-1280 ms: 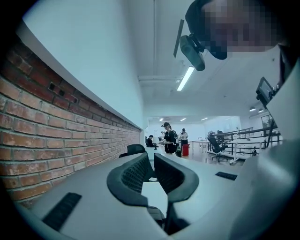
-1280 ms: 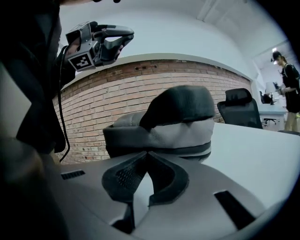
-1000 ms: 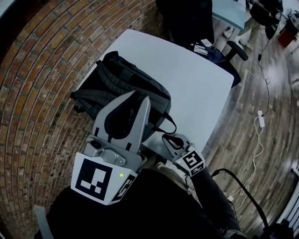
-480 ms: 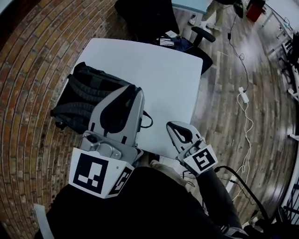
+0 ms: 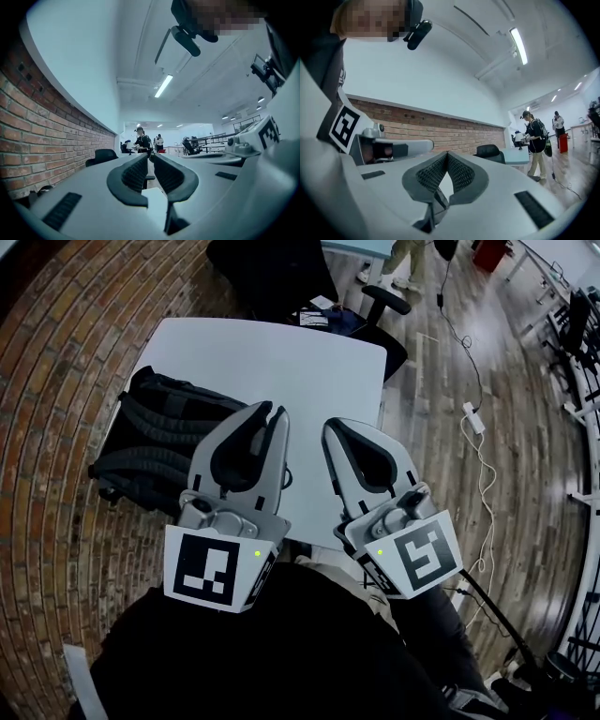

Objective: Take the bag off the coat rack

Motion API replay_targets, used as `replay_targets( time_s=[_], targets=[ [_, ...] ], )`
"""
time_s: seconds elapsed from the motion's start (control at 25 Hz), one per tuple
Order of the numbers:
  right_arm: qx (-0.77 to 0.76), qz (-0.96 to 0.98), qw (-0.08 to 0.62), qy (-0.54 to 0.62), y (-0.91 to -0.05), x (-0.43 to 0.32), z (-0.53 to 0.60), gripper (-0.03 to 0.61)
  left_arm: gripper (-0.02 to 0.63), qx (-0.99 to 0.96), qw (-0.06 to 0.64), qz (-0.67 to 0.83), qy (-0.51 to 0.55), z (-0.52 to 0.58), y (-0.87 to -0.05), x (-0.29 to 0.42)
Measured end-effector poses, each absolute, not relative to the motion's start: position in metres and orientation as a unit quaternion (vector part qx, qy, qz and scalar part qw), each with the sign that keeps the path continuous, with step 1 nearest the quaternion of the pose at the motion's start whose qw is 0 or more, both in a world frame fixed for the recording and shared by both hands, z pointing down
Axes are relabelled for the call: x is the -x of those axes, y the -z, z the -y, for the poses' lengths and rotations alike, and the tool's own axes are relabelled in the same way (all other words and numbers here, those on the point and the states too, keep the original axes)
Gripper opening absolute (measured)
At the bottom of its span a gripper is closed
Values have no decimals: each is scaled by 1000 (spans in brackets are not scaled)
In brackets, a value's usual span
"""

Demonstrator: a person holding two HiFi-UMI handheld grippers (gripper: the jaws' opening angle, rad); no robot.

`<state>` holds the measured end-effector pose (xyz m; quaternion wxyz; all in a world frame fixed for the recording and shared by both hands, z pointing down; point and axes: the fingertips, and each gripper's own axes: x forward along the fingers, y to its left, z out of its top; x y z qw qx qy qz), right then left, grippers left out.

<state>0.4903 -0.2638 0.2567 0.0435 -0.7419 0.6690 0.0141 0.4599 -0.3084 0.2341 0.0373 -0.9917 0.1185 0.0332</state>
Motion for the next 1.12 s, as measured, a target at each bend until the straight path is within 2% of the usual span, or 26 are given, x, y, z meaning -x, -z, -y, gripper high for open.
replay_targets(
  time_s=[0.2,1.12],
  targets=[
    [739,-672,39,-36,-239,-479,272,8,51,992,13,-126,-20,307,-246,-463],
    [700,-712,38,-50,-231,-450,313,6,51,984,20,-174,-19,337,-244,-439]
  ],
)
